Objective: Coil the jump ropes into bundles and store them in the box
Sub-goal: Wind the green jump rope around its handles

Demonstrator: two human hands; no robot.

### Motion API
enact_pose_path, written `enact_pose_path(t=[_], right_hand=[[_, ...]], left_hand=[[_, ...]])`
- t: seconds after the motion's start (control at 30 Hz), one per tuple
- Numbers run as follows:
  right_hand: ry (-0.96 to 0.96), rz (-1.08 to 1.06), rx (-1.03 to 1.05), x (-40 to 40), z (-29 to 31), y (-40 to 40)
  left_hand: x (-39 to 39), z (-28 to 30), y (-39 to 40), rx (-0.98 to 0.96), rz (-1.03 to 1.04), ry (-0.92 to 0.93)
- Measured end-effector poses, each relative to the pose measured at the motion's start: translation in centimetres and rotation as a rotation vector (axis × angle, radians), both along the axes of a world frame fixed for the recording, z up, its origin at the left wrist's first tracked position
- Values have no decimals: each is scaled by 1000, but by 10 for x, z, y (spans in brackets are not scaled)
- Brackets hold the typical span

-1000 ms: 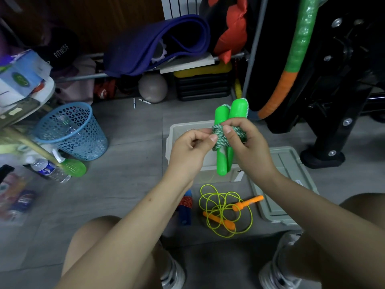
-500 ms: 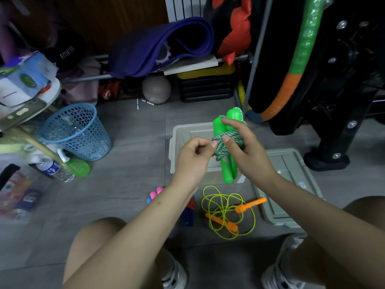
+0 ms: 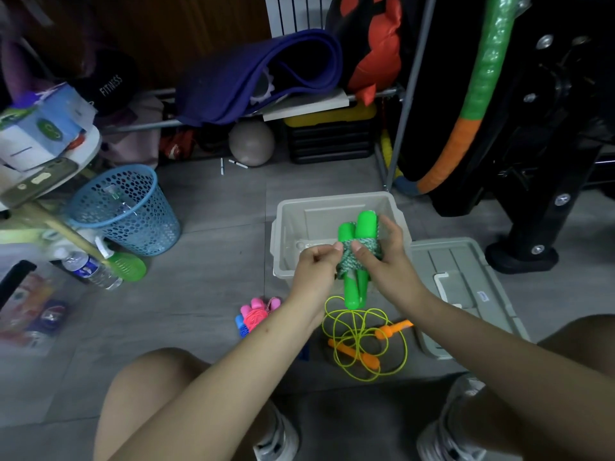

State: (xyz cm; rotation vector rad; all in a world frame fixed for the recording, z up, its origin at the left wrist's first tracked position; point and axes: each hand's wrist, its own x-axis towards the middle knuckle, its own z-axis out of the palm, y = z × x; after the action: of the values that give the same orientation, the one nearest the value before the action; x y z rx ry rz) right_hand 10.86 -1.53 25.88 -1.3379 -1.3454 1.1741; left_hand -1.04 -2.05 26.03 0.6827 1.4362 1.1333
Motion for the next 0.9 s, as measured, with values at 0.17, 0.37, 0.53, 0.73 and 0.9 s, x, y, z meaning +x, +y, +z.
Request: enact_pose_path(t=[0.17, 0.37, 0.53, 0.73, 0.9], right_hand=[[-54, 85, -202, -8, -10, -6], [26, 216, -445, -13, -28, 4], [126, 175, -553, -33, -68, 10], [127, 35, -714, -46, -139, 12], [90, -10, -802, -47, -201, 10]], left_hand=[[-15, -6, 1, -144, -144, -234], [-43, -31, 7, -204, -13, -200], [-55, -63, 3, -260, 2, -266], [-60, -125, -1, -304, 58, -227], [-57, -199, -4, -295, 99, 69]])
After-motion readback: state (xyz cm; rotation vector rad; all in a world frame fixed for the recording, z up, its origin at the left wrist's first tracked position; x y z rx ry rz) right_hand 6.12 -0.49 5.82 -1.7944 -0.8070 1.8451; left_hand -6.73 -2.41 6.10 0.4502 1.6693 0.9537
